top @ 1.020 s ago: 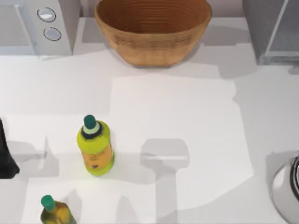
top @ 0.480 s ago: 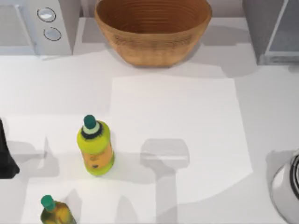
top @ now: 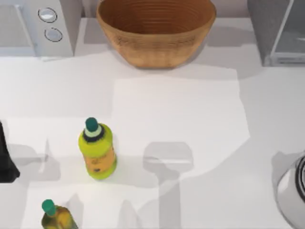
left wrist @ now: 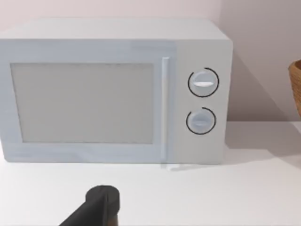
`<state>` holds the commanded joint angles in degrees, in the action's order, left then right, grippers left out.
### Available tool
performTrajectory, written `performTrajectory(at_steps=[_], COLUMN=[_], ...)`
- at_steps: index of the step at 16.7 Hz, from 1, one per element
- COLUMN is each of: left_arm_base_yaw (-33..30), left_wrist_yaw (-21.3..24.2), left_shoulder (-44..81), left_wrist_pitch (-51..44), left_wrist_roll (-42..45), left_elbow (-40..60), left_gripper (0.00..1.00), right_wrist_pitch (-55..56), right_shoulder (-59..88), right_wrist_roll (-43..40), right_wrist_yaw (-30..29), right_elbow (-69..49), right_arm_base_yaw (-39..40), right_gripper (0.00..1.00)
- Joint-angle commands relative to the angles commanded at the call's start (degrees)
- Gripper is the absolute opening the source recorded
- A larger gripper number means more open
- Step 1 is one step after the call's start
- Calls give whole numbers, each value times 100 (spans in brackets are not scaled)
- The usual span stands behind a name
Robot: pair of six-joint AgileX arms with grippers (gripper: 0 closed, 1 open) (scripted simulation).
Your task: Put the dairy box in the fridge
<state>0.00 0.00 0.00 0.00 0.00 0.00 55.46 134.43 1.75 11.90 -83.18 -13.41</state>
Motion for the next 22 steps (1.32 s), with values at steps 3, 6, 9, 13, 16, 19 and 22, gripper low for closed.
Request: performTrajectory(at_steps=[3, 6, 9, 13, 16, 19, 22], left_arm_base_yaw=[0, 0, 0, 0, 0, 0, 0], left_wrist_yaw=[0, 0, 0, 0, 0, 0, 0], left_shoulder=[0, 0, 0, 0, 0, 0, 0], left_wrist_pitch=[0, 0, 0, 0, 0, 0, 0], left_wrist_roll=[0, 0, 0, 0, 0, 0, 0], left_elbow=[0, 0, 0, 0, 0, 0, 0], left_gripper=[100, 100, 100, 100, 100, 100, 100], right_wrist_pitch=[-454, -564, -564, -564, -564, -564, -564], right_shoulder=[280, 348, 348, 348, 348, 348, 348], right_wrist_roll=[-14, -17, -17, -17, -17, -17, -17], right_wrist_yaw=[-78, -98, -98, -98, -98, -98, -98], right_elbow=[-659, -792, -792, -792, -792, -792, -792], right_arm_base_yaw=[72, 90, 90, 90, 90, 90, 90], right_gripper=[0, 0, 8, 38, 60, 83, 100])
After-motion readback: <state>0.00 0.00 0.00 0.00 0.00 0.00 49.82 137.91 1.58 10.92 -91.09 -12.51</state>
